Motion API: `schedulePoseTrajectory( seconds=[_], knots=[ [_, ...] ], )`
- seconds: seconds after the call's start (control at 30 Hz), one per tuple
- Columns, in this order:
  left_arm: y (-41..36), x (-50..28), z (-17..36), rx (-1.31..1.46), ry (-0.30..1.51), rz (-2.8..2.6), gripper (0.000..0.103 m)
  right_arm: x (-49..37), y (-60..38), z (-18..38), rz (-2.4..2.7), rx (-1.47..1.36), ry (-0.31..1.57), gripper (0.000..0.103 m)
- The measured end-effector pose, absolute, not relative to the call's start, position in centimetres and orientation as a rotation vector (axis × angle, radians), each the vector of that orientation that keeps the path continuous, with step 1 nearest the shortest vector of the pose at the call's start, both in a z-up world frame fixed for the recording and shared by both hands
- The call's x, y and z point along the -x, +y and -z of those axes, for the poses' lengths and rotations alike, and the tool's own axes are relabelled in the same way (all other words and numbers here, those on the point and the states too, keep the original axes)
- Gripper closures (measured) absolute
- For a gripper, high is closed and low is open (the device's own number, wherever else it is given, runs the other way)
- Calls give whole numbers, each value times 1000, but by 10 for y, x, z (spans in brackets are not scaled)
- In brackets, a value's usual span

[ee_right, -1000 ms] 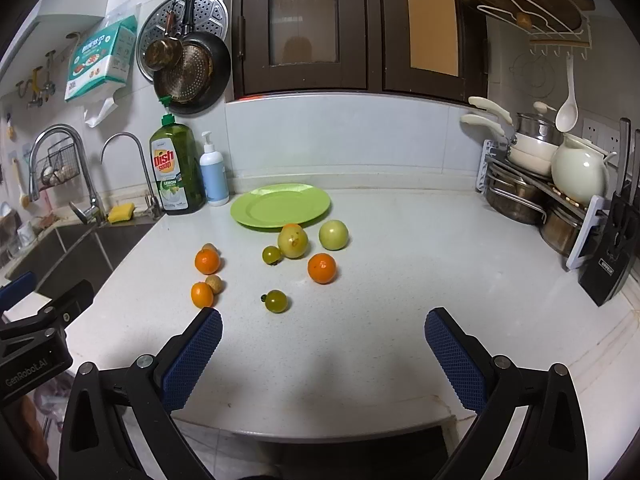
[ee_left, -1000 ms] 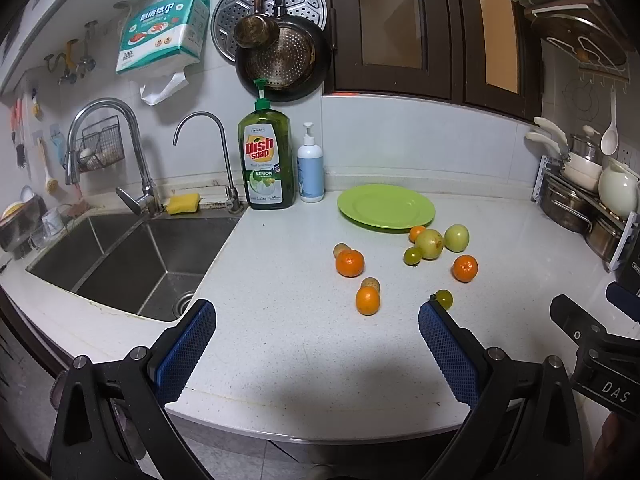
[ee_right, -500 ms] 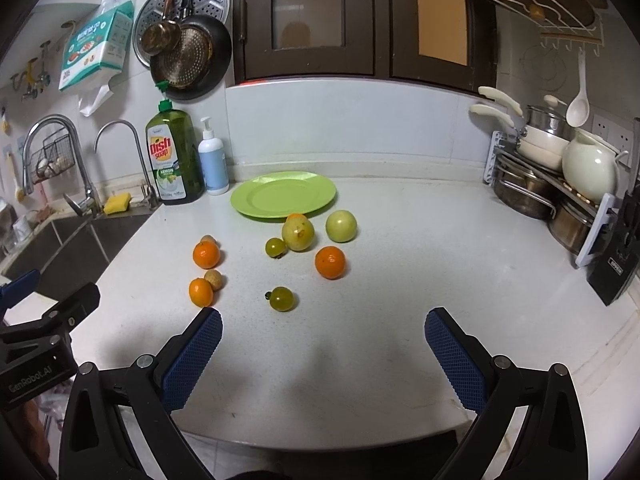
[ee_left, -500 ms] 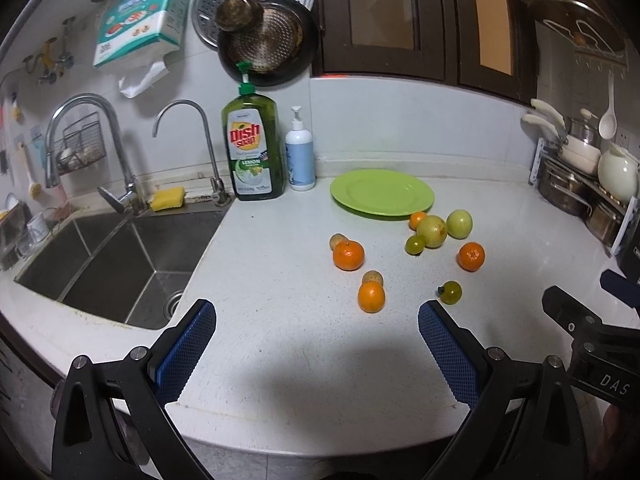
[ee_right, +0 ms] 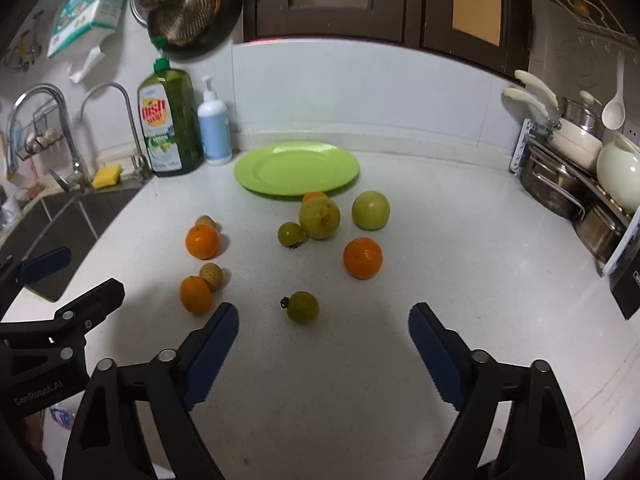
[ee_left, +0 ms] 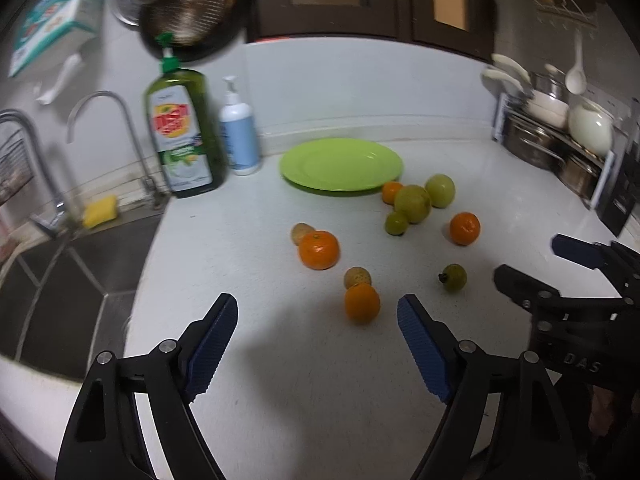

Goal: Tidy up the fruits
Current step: 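Grasp a mandarin with the left tool while the right tool grasps a small green fruit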

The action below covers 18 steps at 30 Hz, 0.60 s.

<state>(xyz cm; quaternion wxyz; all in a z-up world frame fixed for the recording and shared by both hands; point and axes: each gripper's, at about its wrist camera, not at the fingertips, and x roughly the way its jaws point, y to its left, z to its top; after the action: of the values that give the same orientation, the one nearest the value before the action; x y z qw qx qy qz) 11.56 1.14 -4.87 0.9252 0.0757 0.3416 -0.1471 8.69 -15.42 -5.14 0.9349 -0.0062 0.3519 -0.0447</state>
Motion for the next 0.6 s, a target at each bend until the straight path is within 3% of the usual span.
schedulePoseTrajectory(
  seconds=[0.53, 0.6],
  knots=[
    [-17, -157, 81, -140, 847, 358, 41, -137, -155, 87, -25, 9, 857, 38],
    [-21, -161, 87, -131, 875, 356, 47, -142, -157, 92, -53, 12, 874, 40]
  ],
)
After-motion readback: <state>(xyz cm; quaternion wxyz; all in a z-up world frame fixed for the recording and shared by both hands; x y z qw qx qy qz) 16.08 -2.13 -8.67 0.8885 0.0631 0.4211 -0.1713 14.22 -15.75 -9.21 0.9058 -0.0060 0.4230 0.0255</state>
